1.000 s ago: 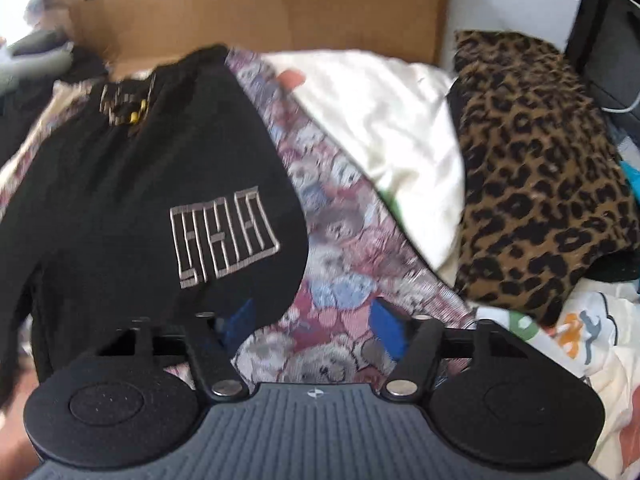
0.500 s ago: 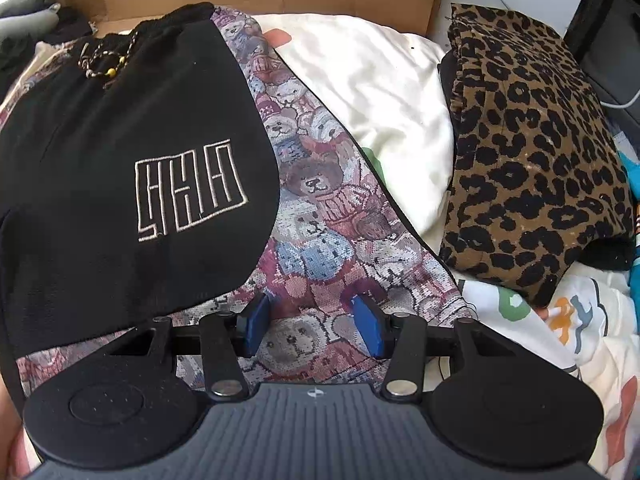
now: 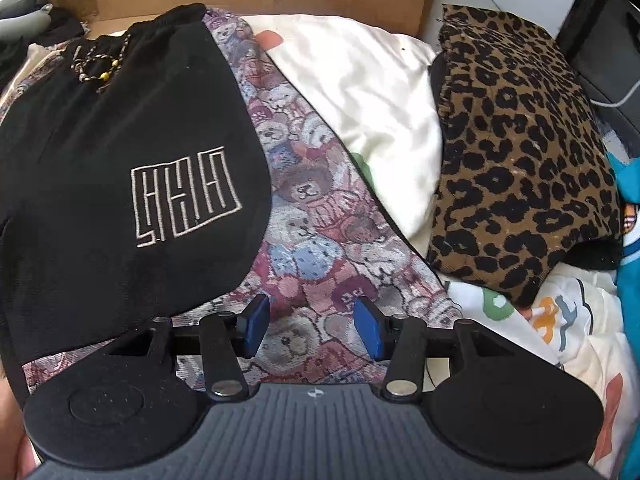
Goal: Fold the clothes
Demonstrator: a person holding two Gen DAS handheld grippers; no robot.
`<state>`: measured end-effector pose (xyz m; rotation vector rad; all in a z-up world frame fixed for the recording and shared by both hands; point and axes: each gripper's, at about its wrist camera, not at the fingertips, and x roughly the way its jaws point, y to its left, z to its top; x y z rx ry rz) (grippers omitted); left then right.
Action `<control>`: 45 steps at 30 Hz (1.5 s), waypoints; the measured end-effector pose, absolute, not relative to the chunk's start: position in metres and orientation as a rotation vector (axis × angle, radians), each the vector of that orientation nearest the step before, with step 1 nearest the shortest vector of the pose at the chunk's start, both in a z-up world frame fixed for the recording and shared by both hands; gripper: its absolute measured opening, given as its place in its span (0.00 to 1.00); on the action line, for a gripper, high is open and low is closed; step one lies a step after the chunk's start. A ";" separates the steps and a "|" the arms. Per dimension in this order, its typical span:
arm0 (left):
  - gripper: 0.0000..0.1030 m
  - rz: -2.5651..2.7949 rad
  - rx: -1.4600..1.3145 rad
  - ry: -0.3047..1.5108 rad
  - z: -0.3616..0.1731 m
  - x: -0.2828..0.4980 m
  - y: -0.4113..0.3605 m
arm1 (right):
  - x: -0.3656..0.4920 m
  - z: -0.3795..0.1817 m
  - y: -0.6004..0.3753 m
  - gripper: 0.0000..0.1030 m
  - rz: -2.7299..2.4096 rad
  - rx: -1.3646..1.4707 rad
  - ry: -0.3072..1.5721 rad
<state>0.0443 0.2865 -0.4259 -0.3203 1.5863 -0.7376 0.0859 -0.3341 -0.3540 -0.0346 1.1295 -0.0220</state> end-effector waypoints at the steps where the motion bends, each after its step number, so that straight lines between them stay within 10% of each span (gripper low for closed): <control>1: 0.48 -0.732 -0.353 1.598 -0.430 0.045 0.287 | 0.086 -0.354 -0.333 0.52 -0.016 -0.035 1.130; 45: 0.48 -0.644 -0.846 1.566 -0.457 0.044 0.315 | 0.084 -0.365 -0.331 0.53 0.021 -0.026 1.131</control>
